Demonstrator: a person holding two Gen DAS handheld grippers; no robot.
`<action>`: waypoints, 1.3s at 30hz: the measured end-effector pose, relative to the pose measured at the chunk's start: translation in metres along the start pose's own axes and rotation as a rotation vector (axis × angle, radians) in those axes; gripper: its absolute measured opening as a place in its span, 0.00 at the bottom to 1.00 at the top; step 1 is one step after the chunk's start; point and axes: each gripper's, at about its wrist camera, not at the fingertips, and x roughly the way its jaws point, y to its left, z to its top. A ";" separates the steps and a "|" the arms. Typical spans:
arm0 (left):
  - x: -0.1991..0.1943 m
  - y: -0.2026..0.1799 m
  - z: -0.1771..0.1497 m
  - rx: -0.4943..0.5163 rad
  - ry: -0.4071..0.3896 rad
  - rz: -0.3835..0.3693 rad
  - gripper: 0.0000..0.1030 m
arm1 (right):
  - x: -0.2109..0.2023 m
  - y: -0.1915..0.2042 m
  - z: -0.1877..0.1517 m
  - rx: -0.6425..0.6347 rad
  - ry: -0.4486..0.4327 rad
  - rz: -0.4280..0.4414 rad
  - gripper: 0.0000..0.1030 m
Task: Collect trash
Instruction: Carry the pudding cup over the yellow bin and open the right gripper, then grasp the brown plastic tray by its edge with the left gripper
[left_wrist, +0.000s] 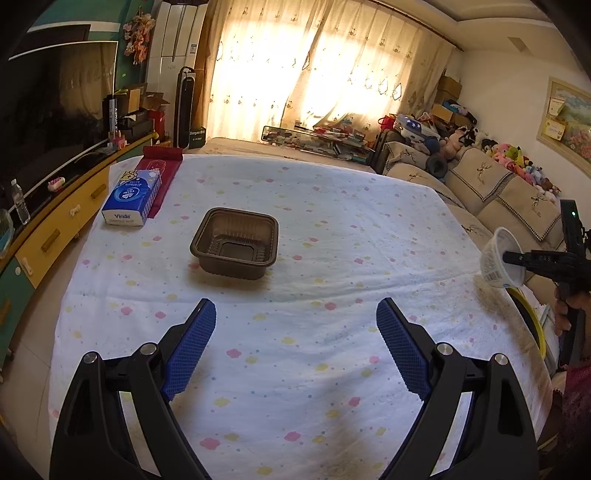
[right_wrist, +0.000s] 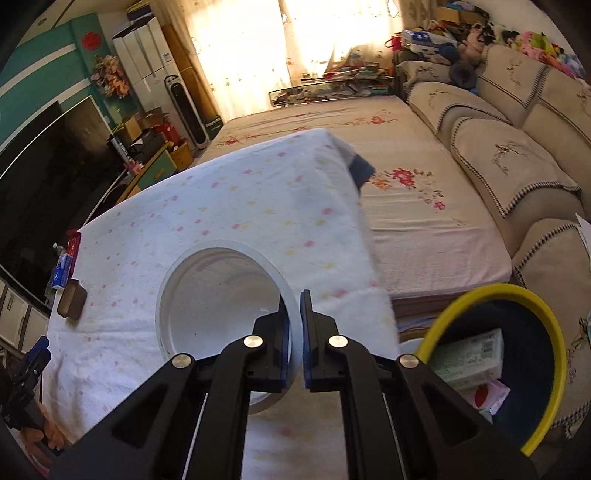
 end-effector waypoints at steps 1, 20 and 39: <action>0.000 0.000 0.000 0.002 -0.002 0.001 0.85 | -0.005 -0.011 -0.005 0.019 -0.006 -0.013 0.06; 0.005 -0.005 -0.001 0.037 0.010 0.023 0.85 | -0.032 -0.152 -0.077 0.277 0.003 -0.214 0.29; 0.068 -0.016 0.057 0.115 0.163 0.137 0.83 | -0.026 -0.150 -0.092 0.291 -0.018 -0.120 0.43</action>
